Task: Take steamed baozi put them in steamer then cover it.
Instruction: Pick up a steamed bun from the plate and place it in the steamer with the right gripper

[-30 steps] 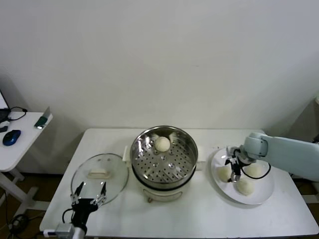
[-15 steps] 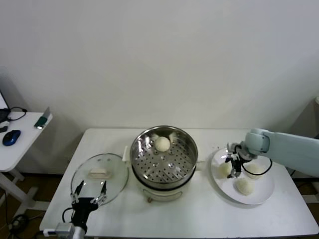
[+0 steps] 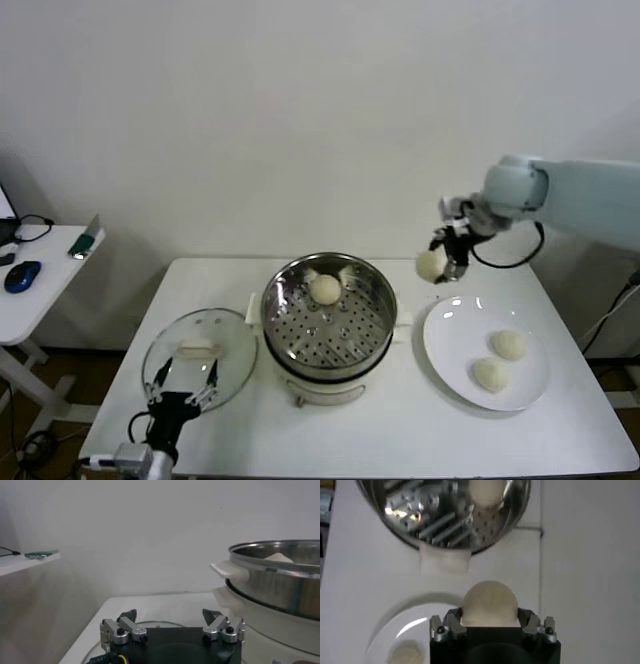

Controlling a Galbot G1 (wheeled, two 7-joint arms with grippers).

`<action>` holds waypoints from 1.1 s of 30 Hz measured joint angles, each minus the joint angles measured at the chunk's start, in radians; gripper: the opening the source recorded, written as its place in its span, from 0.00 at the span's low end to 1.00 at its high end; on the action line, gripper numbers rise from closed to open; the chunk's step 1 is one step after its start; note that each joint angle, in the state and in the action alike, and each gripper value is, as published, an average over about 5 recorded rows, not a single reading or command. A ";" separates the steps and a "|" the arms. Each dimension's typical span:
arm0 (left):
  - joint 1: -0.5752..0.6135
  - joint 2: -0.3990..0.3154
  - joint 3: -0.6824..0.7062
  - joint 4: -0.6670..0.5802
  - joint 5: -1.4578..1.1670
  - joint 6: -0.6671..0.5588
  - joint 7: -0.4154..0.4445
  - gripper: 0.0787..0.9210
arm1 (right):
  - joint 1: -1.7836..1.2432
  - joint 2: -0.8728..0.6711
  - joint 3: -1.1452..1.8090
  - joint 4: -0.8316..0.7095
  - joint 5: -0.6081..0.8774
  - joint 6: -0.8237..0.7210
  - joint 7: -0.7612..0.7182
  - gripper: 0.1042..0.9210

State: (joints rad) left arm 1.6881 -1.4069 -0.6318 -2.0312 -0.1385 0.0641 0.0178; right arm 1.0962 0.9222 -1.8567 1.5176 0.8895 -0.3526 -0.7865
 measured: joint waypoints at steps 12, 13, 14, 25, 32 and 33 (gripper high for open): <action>0.010 -0.011 -0.004 -0.011 0.003 0.000 0.000 0.88 | -0.056 0.257 0.096 0.043 0.178 -0.107 0.126 0.76; 0.012 -0.012 -0.005 -0.012 0.003 0.000 0.000 0.88 | -0.071 0.278 0.103 0.038 0.187 -0.115 0.140 0.76; 0.013 -0.012 -0.006 -0.012 0.003 0.000 0.000 0.88 | -0.087 0.298 0.109 0.033 0.194 -0.124 0.153 0.76; 0.015 -0.014 -0.009 -0.012 0.004 -0.005 0.001 0.88 | -0.243 0.438 0.139 -0.028 0.217 -0.211 0.304 0.76; 0.014 -0.012 -0.009 -0.011 0.004 -0.007 0.001 0.88 | -0.311 0.476 0.148 -0.074 0.203 -0.241 0.361 0.76; 0.014 -0.012 -0.009 -0.011 0.004 -0.007 0.001 0.88 | -0.318 0.480 0.148 -0.078 0.202 -0.243 0.366 0.76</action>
State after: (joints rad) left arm 1.7021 -1.4184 -0.6403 -2.0418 -0.1348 0.0575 0.0186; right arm 0.7781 1.4017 -1.7090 1.4391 1.0915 -0.5958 -0.4205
